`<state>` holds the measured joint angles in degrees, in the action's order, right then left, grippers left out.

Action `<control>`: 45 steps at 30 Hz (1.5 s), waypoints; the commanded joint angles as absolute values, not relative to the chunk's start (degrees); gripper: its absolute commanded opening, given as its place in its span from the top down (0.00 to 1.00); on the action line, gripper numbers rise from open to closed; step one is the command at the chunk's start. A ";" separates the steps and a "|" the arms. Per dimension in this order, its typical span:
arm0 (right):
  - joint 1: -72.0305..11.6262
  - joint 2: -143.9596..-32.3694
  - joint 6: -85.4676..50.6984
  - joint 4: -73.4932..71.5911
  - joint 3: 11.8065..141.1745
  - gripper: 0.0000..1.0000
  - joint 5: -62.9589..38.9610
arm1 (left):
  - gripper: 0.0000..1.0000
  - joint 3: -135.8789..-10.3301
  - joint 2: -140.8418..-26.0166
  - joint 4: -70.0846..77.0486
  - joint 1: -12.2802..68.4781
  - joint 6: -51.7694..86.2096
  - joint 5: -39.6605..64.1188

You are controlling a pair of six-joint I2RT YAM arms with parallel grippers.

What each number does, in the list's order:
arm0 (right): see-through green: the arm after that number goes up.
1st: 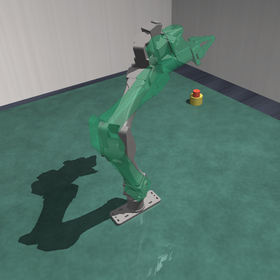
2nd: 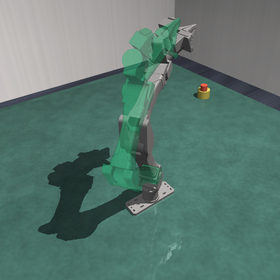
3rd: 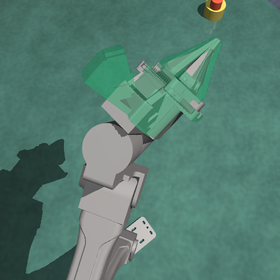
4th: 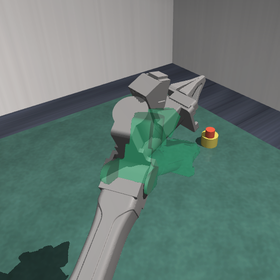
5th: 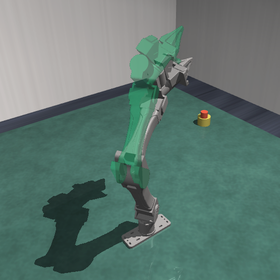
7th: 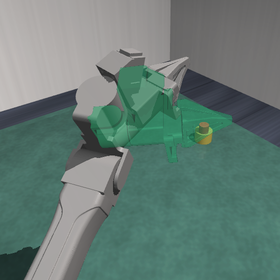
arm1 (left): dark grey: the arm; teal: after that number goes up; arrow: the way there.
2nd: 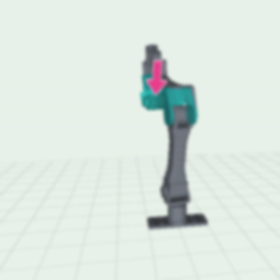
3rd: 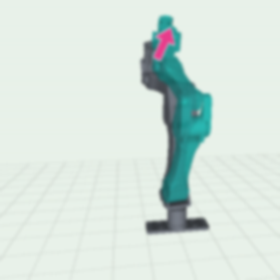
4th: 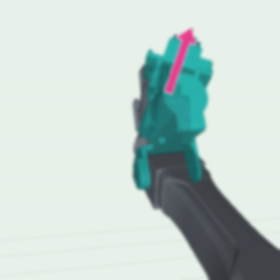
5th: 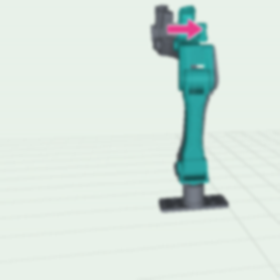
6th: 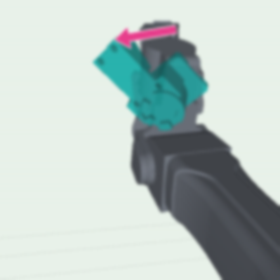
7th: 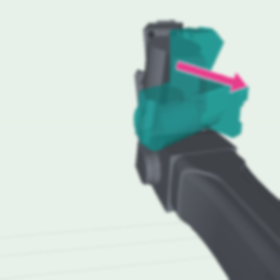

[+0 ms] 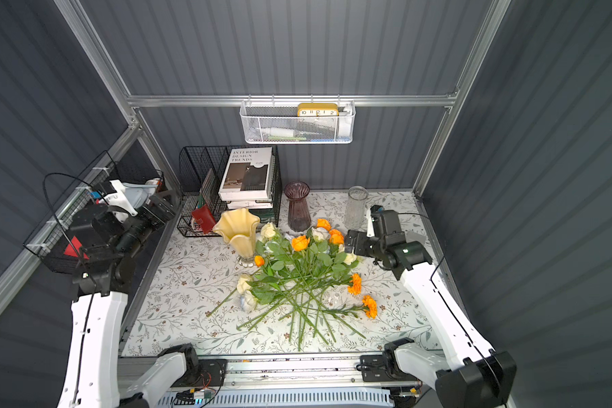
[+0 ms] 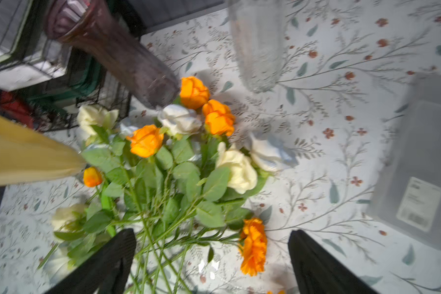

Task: Arrange the flowers in different vases according to their colors
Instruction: Place the distractor at the center of the board, then adjust the flower at the center of the board.

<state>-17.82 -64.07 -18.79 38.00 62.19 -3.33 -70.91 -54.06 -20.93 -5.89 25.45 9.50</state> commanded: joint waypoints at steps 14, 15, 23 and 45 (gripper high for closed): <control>-43.57 -74.88 -20.44 32.50 55.89 0.20 2.01 | 0.07 -62.28 -61.74 -23.01 42.99 29.80 -27.04; -43.80 -76.04 -20.24 30.54 55.87 0.23 1.00 | 0.07 -63.61 -64.09 -24.22 44.29 32.22 -29.00; -44.40 -91.13 -15.18 27.44 64.55 0.43 -0.06 | 0.07 -60.55 -65.16 -18.22 44.46 38.67 -28.54; -43.86 -108.54 -12.86 28.59 75.52 0.82 2.29 | 0.06 -58.19 -60.83 -19.75 44.43 40.63 -30.72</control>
